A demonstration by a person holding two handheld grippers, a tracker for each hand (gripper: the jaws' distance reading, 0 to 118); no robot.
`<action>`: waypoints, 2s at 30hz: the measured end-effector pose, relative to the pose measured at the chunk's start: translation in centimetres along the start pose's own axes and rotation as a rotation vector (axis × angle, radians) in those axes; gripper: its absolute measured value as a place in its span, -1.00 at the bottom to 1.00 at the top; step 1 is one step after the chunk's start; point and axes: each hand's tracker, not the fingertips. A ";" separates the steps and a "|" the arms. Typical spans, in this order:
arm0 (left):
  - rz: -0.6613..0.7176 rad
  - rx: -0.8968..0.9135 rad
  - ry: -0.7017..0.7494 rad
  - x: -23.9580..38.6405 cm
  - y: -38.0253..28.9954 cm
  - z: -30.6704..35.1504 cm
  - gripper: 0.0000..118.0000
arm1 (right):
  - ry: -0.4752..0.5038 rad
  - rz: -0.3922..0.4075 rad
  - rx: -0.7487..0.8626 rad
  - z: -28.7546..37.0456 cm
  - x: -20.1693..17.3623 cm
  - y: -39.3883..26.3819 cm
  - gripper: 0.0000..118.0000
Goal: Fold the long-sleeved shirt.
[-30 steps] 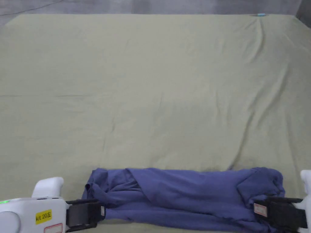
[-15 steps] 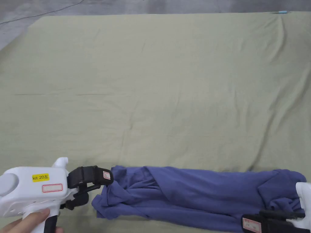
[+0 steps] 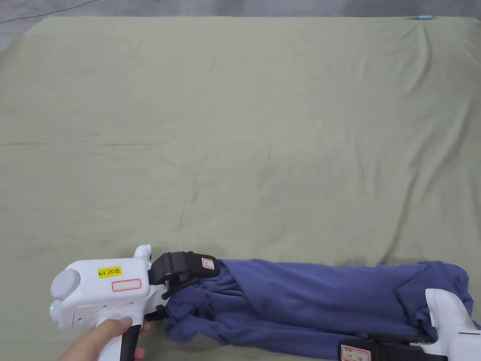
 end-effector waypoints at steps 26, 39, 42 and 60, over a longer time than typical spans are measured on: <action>-0.085 0.328 0.381 7.3 -2.3 20.6 -0.90 | -0.136 -0.016 -0.007 0.5 -1.4 -0.7 -1.00; -0.570 -0.125 0.609 21.7 -9.9 -10.1 -0.89 | -0.341 -0.141 -0.019 2.2 1.4 -1.5 -1.00; -0.578 -0.198 0.658 20.5 -11.0 -15.4 -0.89 | -0.368 -0.134 -0.001 3.2 2.1 -1.6 -1.00; -0.436 0.144 0.556 19.4 -11.3 -6.7 -1.00 | -0.295 -0.185 0.019 3.8 4.4 -2.0 -1.00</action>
